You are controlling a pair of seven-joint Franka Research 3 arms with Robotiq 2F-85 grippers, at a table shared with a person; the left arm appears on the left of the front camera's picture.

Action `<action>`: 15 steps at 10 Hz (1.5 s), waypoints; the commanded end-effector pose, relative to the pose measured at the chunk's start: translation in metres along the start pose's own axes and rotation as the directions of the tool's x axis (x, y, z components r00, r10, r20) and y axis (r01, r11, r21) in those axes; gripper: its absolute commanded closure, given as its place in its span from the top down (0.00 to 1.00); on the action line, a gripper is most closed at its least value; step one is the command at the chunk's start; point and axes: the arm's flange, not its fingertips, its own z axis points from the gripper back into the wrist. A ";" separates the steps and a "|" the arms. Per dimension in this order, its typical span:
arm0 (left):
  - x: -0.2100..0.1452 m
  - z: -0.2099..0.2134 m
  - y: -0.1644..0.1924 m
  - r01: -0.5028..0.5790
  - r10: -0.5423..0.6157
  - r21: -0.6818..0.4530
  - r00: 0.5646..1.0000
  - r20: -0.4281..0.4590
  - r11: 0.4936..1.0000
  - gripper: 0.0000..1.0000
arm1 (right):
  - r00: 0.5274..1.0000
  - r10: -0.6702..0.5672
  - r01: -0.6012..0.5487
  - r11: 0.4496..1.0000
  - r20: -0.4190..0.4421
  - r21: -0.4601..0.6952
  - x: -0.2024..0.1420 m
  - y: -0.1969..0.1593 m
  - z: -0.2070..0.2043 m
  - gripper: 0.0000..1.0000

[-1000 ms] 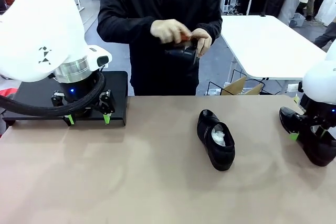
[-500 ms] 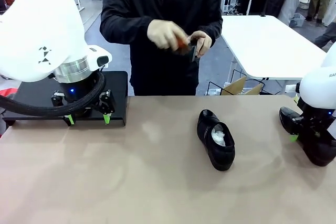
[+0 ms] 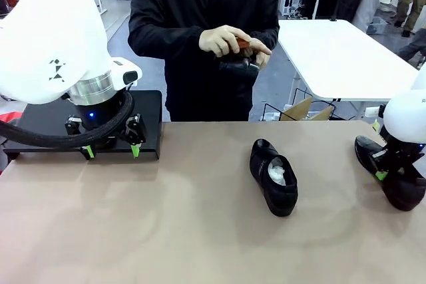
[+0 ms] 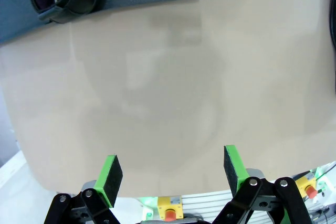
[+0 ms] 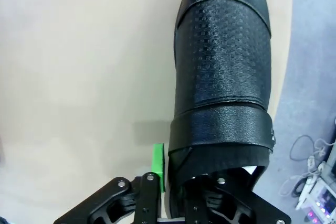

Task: Organize the shoes by placing them on the stand.
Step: Pick up one Shoe and place it in the middle of the table.

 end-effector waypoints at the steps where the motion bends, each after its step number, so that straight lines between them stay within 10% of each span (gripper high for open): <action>1: -0.001 0.001 0.003 -0.002 0.002 0.004 1.000 0.002 1.000 1.00 | 0.999 0.012 -0.011 1.000 0.041 -0.021 -0.008 0.002 0.003 0.00; 5: -0.001 0.001 0.003 -0.002 0.002 0.004 1.000 0.002 1.000 1.00 | 0.997 -0.070 0.070 0.997 0.020 0.026 -0.021 -0.002 0.023 0.00; 9: -0.001 0.001 0.003 -0.002 0.002 0.004 1.000 0.002 1.000 1.00 | 0.980 -0.102 0.088 0.992 0.172 0.092 -0.108 0.026 0.148 0.00; 15: -0.001 0.001 0.003 -0.002 0.002 0.004 1.000 0.002 1.000 1.00 | 0.986 -0.103 0.095 0.993 0.127 0.070 -0.098 0.017 0.128 0.00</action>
